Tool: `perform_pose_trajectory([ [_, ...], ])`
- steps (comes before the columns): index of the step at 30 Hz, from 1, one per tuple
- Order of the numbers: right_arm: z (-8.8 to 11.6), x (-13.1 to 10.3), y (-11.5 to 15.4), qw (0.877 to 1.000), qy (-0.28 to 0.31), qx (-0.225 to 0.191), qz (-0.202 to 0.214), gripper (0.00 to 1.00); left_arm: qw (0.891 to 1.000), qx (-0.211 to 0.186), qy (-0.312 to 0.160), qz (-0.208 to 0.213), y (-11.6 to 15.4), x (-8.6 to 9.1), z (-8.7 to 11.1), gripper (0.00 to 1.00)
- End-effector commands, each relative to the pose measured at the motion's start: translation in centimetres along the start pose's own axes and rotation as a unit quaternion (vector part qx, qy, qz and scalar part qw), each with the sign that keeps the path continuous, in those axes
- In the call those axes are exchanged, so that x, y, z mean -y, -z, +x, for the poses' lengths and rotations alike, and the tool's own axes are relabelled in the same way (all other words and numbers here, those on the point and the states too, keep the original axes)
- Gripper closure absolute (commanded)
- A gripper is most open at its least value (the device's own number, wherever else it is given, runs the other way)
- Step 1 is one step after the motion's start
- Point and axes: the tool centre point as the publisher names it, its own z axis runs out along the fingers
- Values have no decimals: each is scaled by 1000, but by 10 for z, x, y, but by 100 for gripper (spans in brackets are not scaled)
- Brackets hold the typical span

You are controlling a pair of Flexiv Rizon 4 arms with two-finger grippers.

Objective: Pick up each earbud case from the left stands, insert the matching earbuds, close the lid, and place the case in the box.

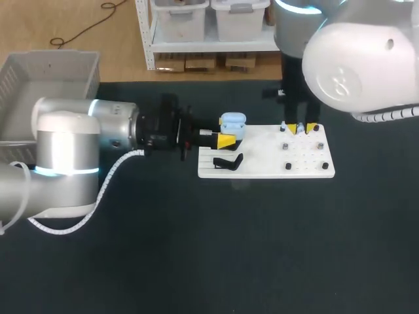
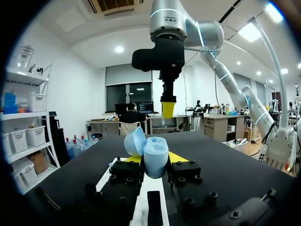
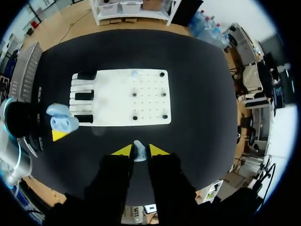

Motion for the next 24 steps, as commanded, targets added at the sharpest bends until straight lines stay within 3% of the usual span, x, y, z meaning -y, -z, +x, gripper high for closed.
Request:
perform_pose_trajectory([
  [1,-2,-5,0,999,-39,-13,-6,100,1000,-3,-1,-2,-4,3,2,100],
  [11,-9,-19,12,987,-158,-41,-10,100,1000,-4,1,-5,-9,6,9,100],
  [24,-2,-47,13,983,-171,-59,8,100,1000,-7,3,5,-14,7,13,100],
])
